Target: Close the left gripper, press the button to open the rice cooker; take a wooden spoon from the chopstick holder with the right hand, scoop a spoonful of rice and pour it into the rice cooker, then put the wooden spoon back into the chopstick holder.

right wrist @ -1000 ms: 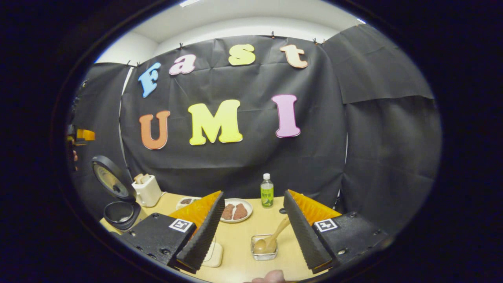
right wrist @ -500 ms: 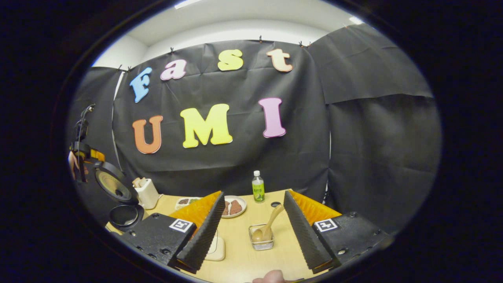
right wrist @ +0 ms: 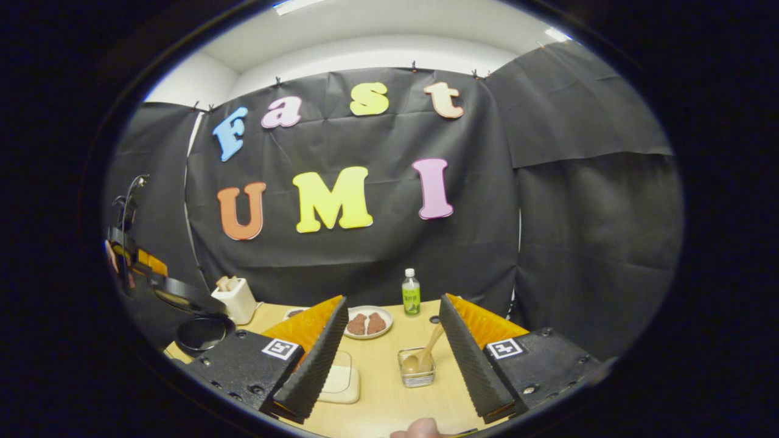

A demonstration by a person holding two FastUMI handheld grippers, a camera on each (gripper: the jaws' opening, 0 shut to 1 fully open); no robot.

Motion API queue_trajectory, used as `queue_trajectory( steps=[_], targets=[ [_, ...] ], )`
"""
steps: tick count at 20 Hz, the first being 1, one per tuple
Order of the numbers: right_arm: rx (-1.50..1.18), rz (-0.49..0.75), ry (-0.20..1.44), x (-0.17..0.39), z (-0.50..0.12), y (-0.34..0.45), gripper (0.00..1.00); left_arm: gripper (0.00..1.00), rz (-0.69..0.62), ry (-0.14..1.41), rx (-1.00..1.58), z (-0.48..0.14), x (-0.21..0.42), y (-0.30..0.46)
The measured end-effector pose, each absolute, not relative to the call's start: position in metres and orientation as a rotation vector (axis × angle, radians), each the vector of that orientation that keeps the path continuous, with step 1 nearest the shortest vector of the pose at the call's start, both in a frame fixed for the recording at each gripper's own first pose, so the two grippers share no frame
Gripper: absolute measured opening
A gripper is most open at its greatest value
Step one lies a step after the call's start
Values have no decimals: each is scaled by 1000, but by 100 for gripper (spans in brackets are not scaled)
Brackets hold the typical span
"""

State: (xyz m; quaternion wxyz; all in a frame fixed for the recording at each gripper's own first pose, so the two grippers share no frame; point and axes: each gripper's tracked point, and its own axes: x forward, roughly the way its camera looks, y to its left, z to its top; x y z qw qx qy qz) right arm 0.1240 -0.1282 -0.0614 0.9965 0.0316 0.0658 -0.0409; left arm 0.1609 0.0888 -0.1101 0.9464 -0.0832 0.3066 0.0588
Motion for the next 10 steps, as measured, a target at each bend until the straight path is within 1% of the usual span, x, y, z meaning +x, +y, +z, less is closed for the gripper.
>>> queue_trajectory(
  steps=[3,4,5,6,10],
  targets=[
    [49,-66,133,125,-59,-123,94,97,118,695,-174,-146,136,83],
    [46,-65,131,125,-58,-123,97,97,118,712,-168,-154,130,81],
    [45,-66,130,124,-58,-124,97,97,118,725,-164,-161,125,80],
    [45,-67,130,124,-58,-124,94,97,119,736,-157,-168,120,80],
    [52,-67,145,126,-63,-128,94,97,123,796,-131,-194,106,78]
  ],
)
